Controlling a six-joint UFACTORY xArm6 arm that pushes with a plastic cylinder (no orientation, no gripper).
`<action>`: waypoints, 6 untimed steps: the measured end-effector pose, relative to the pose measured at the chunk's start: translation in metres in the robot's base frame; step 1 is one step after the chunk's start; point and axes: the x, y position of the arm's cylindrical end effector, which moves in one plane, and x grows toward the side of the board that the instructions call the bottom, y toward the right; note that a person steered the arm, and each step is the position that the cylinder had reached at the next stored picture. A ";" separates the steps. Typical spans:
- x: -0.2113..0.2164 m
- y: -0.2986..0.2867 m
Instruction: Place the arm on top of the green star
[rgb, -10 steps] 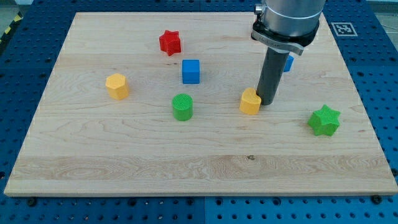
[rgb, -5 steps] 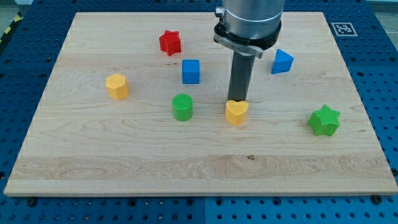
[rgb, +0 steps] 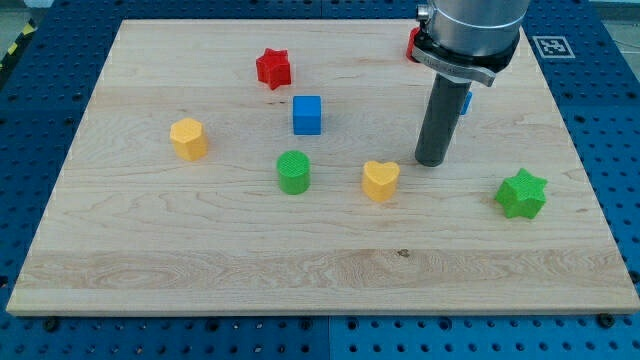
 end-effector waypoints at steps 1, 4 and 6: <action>0.000 0.021; 0.000 0.078; 0.000 0.098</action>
